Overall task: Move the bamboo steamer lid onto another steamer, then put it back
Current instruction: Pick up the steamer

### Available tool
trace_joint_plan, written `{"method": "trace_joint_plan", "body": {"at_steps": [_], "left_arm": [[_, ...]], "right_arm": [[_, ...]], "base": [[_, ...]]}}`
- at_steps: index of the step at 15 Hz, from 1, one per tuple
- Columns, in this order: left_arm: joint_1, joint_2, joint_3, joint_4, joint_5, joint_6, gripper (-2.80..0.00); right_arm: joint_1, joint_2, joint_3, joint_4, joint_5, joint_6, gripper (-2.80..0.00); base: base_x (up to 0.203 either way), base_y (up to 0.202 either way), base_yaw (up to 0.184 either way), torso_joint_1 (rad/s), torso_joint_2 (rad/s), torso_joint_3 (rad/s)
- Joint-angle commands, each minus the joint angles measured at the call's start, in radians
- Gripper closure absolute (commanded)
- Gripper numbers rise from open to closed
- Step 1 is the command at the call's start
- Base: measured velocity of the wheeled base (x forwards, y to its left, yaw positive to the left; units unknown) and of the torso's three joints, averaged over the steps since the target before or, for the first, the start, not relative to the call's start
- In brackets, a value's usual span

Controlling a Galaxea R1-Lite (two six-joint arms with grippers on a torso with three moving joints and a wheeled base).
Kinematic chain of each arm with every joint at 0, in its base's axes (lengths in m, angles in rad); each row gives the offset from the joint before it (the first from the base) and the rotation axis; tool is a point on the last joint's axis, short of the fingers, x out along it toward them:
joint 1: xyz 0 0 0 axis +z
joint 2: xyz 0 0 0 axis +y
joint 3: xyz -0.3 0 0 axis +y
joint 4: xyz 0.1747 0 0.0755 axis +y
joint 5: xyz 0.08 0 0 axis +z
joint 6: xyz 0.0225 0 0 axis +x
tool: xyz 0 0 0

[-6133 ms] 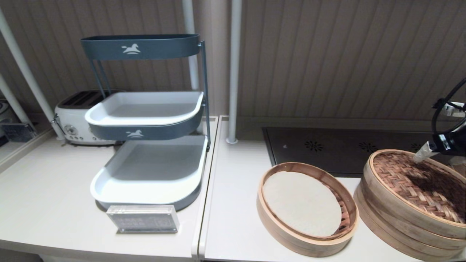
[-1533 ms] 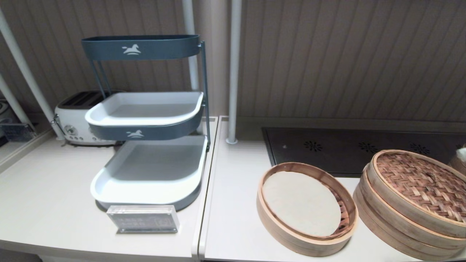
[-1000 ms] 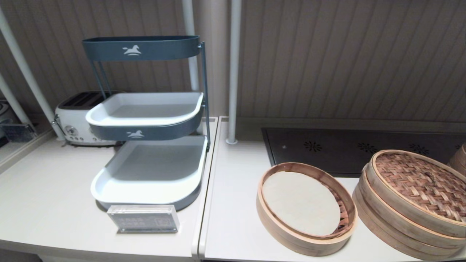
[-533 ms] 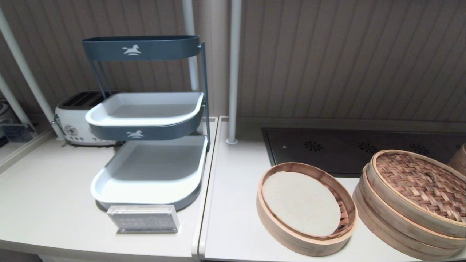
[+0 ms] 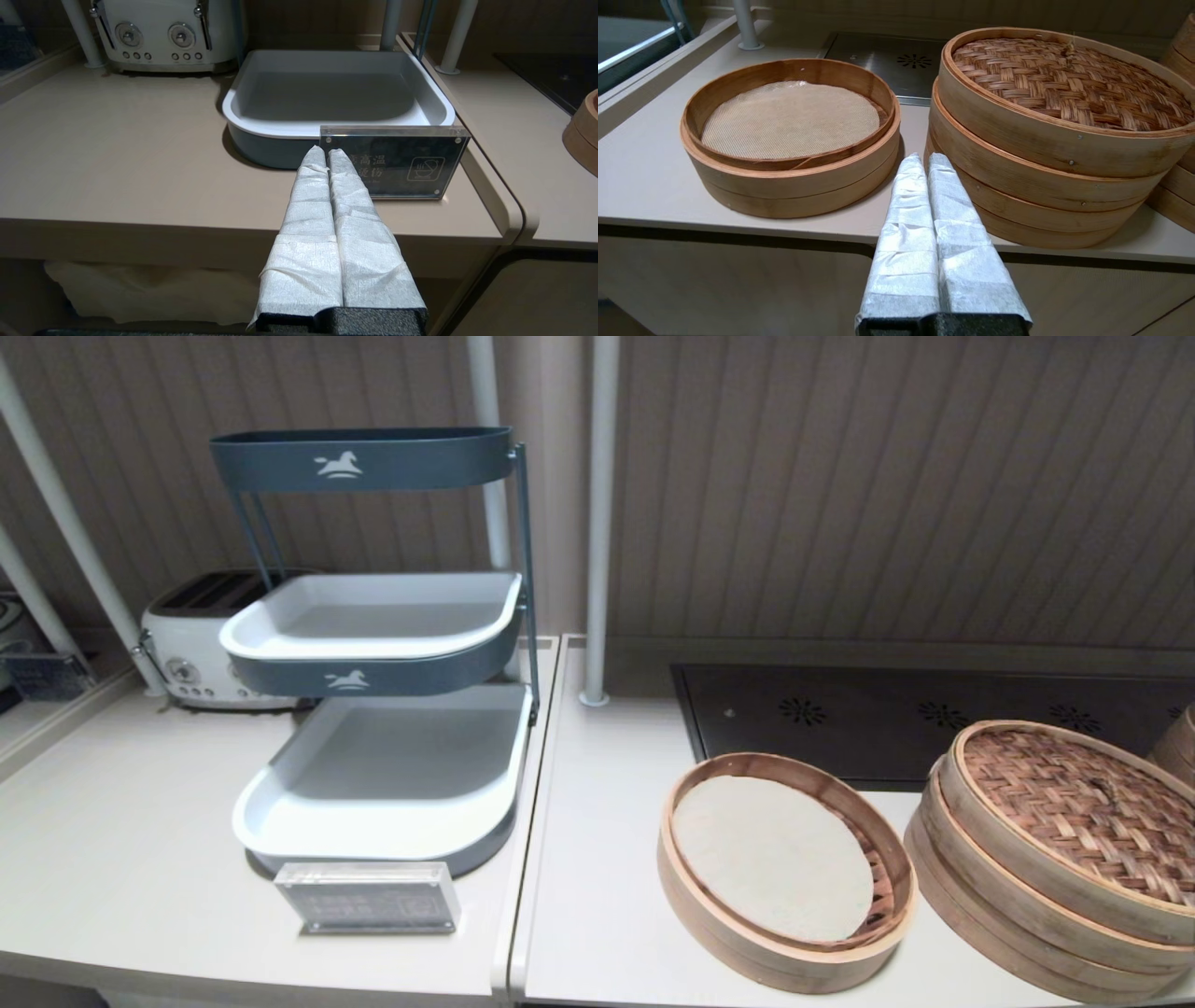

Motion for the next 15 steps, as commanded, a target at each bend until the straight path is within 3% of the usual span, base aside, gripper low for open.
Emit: {"method": "trace_joint_plan", "body": {"at_steps": [1,15], "left_arm": [[0.000,-0.003,0.028,-0.001,0.000,0.000,0.00],[0.000,-0.003,0.028,-0.001,0.000,0.000,0.00]], "right_arm": [[0.000,-0.004,0.025,0.002,-0.003,0.004,0.00],[-0.001,-0.006,0.019,0.007,-0.001,-0.009,0.00]], "base": [[0.000,0.000,0.000,0.000,0.00,0.000],[0.000,0.000,0.000,0.000,0.00,0.000]]}}
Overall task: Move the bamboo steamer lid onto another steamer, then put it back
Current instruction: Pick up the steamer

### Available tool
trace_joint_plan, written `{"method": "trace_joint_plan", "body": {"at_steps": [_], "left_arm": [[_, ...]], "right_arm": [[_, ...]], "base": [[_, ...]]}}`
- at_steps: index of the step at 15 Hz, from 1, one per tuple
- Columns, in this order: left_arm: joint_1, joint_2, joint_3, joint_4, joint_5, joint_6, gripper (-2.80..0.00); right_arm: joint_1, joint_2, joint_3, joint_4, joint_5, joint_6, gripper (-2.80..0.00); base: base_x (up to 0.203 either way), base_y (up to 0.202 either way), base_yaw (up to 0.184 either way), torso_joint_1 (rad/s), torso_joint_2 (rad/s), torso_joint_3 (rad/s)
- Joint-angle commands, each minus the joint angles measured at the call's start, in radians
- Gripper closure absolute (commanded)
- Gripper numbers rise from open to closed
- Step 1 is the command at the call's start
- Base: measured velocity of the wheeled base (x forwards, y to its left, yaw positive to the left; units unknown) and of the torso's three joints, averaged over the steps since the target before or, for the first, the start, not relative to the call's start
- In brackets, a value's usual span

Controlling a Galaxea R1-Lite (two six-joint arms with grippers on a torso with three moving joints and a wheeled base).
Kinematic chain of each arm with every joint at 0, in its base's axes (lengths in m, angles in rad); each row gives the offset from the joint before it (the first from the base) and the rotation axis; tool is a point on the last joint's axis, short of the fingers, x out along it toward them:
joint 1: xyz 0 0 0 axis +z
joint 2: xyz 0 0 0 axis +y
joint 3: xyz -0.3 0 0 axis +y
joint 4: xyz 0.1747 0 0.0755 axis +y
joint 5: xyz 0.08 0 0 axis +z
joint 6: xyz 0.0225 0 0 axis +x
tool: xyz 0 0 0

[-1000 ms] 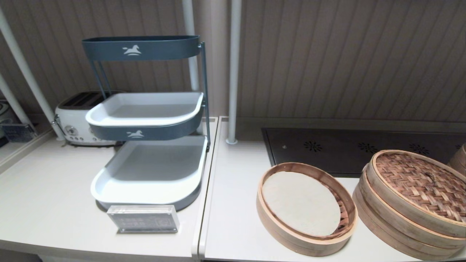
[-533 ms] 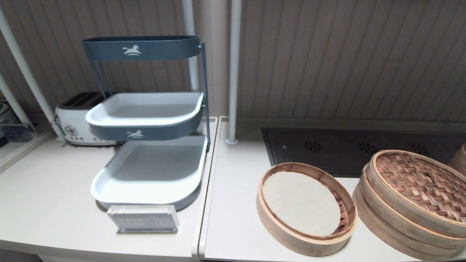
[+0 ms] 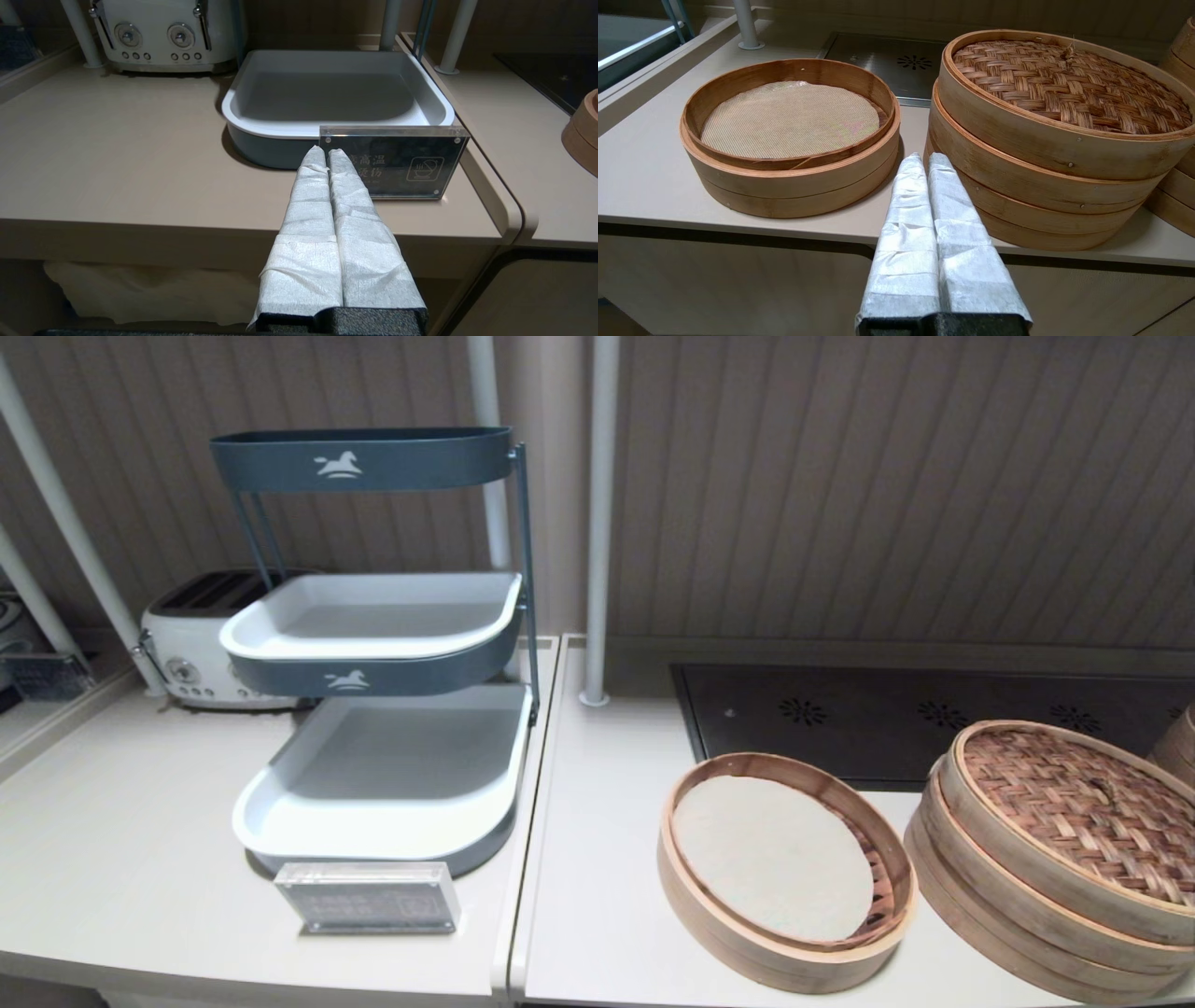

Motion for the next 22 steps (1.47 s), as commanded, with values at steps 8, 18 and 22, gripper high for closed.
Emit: {"method": "trace_joint_plan", "body": {"at_steps": [8,18,22], "left_arm": [[0.000,-0.003,0.028,0.000,0.000,0.000,0.00],[0.000,-0.002,0.028,0.000,0.000,0.000,0.00],[0.000,-0.002,0.028,0.000,0.000,0.000,0.00]], "right_arm": [[0.010,0.257,-0.478,0.305,0.044,0.001,0.00],[-0.148,1.206,-1.215,0.494,0.021,0.184,0.00],[-0.375,1.516,-1.492,0.629,0.105,0.148,0.00]], "base": [[0.000,0.000,0.000,0.000,0.00,0.000],[0.000,0.000,0.000,0.000,0.00,0.000],[0.000,0.000,0.000,0.000,0.00,0.000]]}}
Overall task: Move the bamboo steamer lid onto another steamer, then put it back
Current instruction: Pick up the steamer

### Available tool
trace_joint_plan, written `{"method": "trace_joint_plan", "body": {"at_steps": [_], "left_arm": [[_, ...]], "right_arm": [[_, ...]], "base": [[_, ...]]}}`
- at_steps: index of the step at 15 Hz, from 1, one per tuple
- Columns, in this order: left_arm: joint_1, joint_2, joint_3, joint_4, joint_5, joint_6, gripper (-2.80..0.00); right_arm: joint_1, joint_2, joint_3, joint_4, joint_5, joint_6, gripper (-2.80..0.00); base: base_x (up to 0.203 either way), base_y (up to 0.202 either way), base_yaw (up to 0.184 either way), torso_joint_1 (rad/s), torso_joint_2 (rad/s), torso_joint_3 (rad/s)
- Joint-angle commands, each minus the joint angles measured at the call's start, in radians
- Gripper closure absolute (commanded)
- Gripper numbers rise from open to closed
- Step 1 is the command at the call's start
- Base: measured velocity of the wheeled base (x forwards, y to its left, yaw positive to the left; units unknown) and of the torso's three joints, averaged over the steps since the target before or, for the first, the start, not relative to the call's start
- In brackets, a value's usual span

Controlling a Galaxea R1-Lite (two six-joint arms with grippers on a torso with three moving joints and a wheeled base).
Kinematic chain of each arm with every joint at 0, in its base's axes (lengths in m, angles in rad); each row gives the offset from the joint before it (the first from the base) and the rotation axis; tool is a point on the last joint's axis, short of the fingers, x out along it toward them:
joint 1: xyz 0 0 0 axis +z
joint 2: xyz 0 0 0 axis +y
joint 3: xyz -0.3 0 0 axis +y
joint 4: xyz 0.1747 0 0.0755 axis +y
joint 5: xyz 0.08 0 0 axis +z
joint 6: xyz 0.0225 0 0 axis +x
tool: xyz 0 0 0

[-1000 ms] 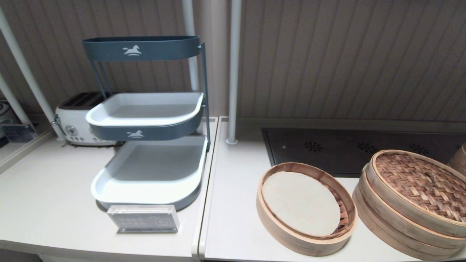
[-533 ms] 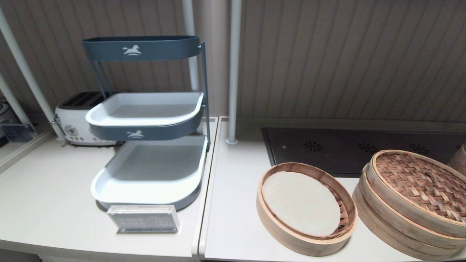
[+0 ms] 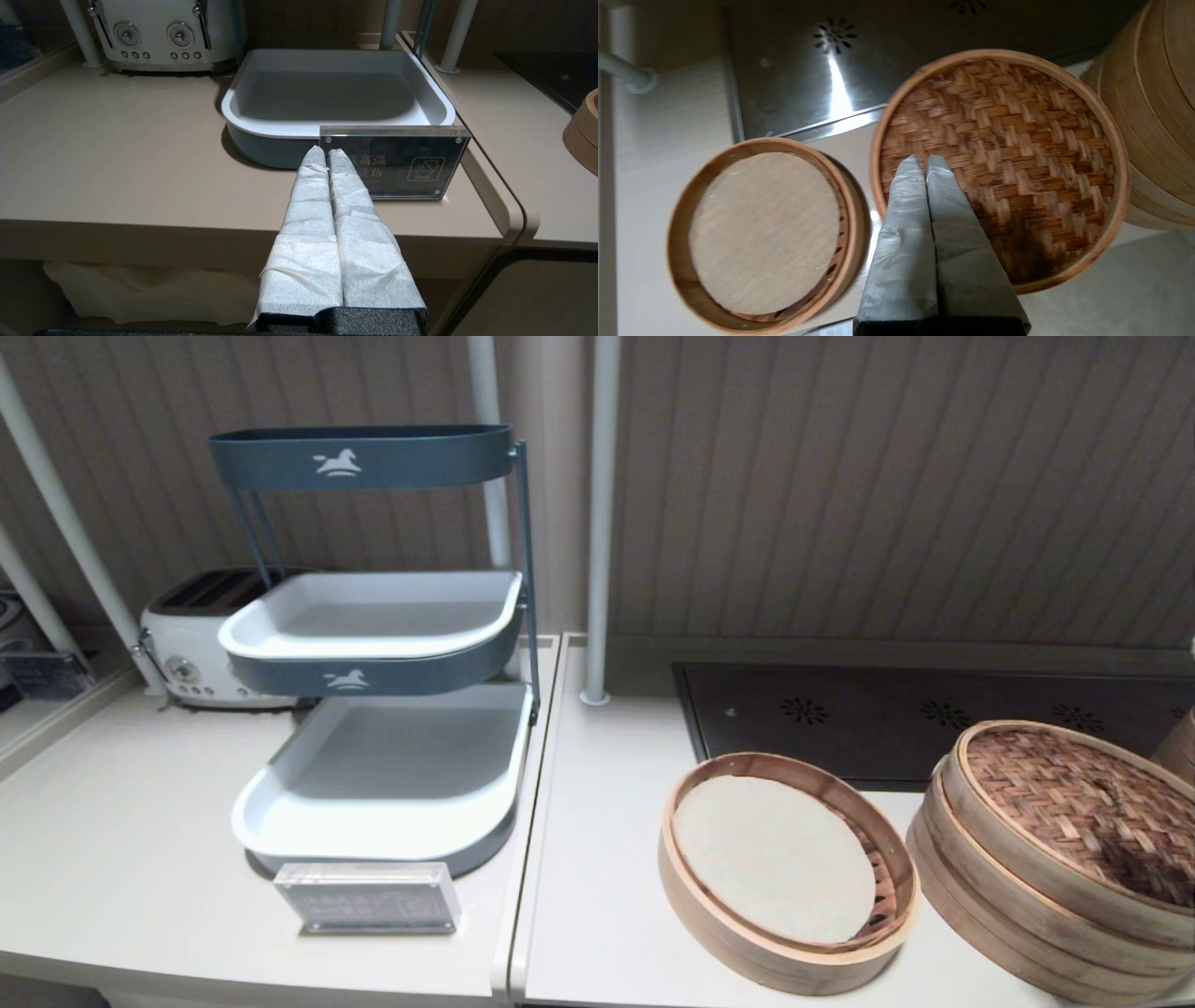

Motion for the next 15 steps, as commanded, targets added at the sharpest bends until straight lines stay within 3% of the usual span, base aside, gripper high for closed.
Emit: {"method": "trace_joint_plan", "body": {"at_steps": [1,5,6,7,9,15], "left_arm": [[0.000,-0.002,0.028,-0.001,0.000,0.000,0.00],[0.000,-0.002,0.028,-0.001,0.000,0.000,0.00],[0.000,-0.002,0.028,-0.001,0.000,0.000,0.00],[0.000,-0.002,0.028,-0.001,0.000,0.000,0.00],[0.000,-0.002,0.028,-0.001,0.000,0.000,0.00],[0.000,-0.002,0.028,-0.001,0.000,0.000,0.00]], "right_arm": [[-0.081,0.211,-0.134,0.095,0.020,-0.018,0.00],[-0.230,0.407,-0.299,0.286,0.076,-0.144,0.00],[-0.249,0.445,-0.300,0.299,0.078,-0.163,-1.59],[-0.268,0.475,-0.293,0.306,0.079,-0.184,-2.80],[-0.276,0.517,-0.255,0.307,0.080,-0.222,-2.80],[-0.263,0.572,-0.173,0.256,0.083,-0.226,-2.80]], "base": [[0.000,0.000,0.000,0.000,0.00,0.000],[0.000,0.000,0.000,0.000,0.00,0.000],[0.000,0.000,0.000,0.000,0.00,0.000],[0.000,0.000,0.000,0.000,0.00,0.000],[0.000,0.000,0.000,0.000,0.00,0.000],[0.000,0.000,0.000,0.000,0.00,0.000]]}}
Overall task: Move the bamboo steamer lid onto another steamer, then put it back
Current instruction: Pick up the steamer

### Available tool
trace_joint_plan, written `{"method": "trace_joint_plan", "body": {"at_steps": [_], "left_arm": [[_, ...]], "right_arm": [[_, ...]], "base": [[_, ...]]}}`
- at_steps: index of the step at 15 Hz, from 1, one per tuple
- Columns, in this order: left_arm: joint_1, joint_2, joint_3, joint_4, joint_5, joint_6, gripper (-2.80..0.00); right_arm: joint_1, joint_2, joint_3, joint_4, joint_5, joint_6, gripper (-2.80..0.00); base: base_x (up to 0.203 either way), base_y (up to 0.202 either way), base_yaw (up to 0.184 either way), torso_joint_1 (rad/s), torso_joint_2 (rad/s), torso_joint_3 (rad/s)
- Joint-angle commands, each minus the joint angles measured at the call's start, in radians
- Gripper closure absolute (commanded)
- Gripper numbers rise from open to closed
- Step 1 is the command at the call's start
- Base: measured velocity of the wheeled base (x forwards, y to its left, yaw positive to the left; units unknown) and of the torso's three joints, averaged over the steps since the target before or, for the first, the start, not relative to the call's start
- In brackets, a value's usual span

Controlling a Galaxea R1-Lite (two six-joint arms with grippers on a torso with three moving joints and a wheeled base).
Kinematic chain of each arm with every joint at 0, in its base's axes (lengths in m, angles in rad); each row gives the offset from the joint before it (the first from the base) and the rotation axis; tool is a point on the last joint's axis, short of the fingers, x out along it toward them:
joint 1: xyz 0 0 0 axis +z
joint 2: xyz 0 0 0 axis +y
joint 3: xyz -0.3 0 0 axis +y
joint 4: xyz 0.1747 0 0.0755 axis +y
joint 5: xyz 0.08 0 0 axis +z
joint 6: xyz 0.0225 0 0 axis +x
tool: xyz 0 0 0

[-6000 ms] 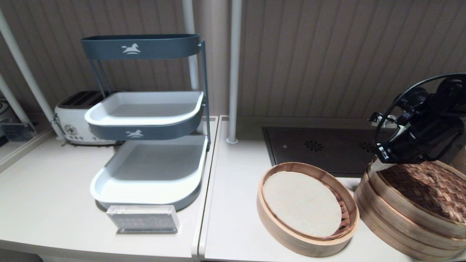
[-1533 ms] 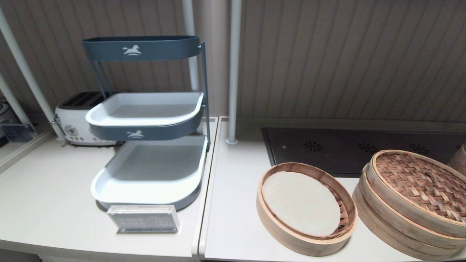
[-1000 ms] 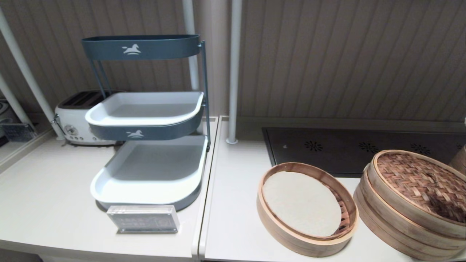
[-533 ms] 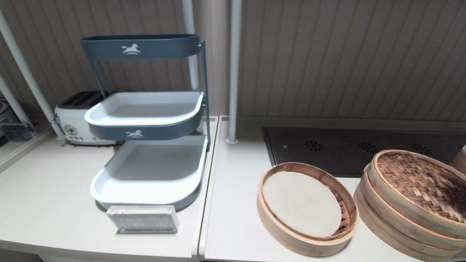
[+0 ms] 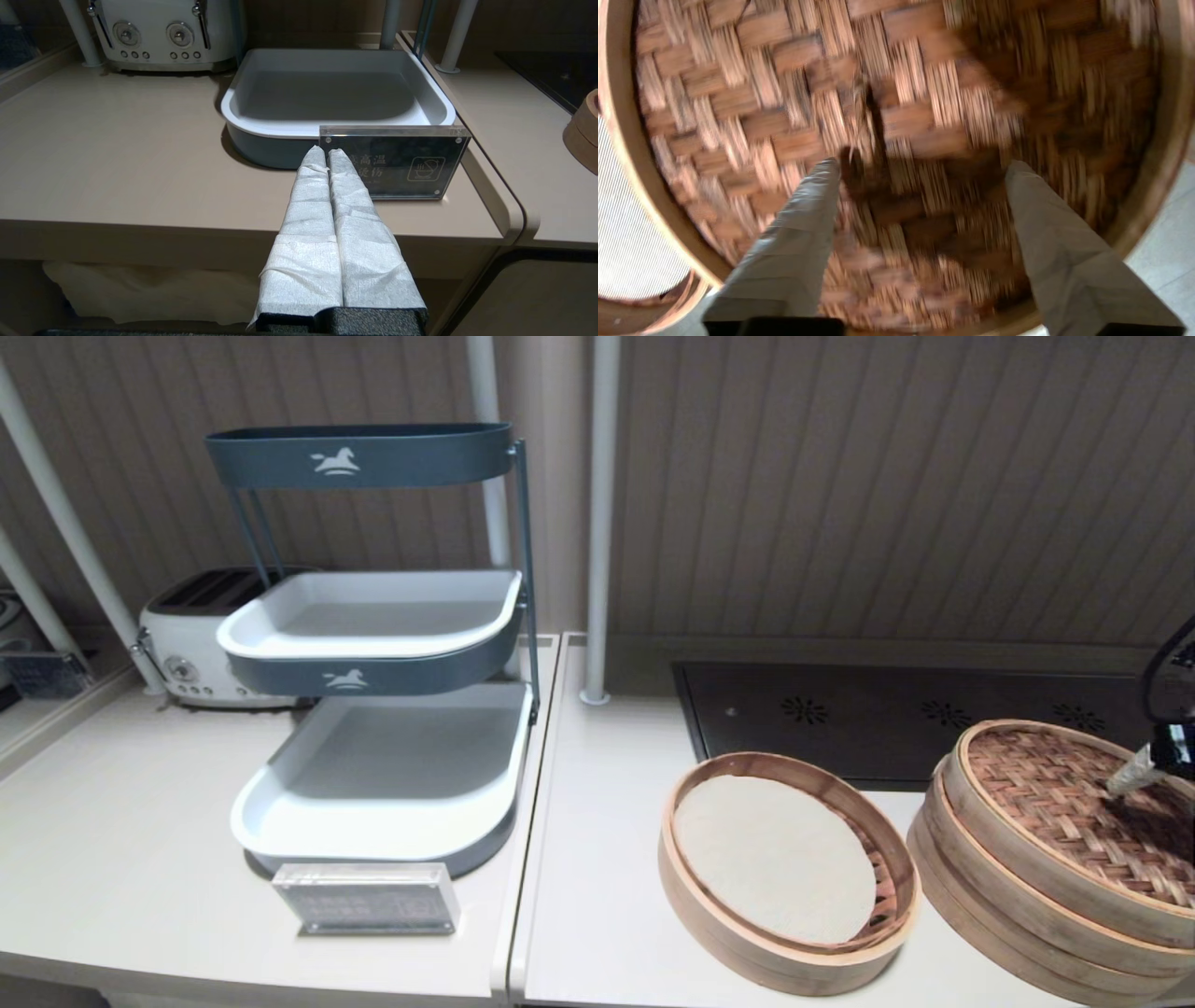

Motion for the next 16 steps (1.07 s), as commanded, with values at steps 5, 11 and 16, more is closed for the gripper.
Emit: {"method": "trace_joint_plan", "body": {"at_steps": [5,11,16], "left_arm": [[0.000,-0.002,0.028,0.000,0.000,0.000,0.00],[0.000,-0.002,0.028,0.000,0.000,0.000,0.00],[0.000,-0.003,0.028,-0.001,0.000,0.000,0.00]], "right_arm": [[0.006,0.038,-0.004,-0.016,0.005,0.000,-2.80],[0.056,0.037,-0.032,-0.016,-0.002,-0.001,-2.80],[0.074,0.034,-0.056,-0.015,-0.008,-0.004,-2.80]], "base": [[0.000,0.000,0.000,0.000,0.00,0.000],[0.000,0.000,0.000,0.000,0.00,0.000],[0.000,0.000,0.000,0.000,0.00,0.000]]}}
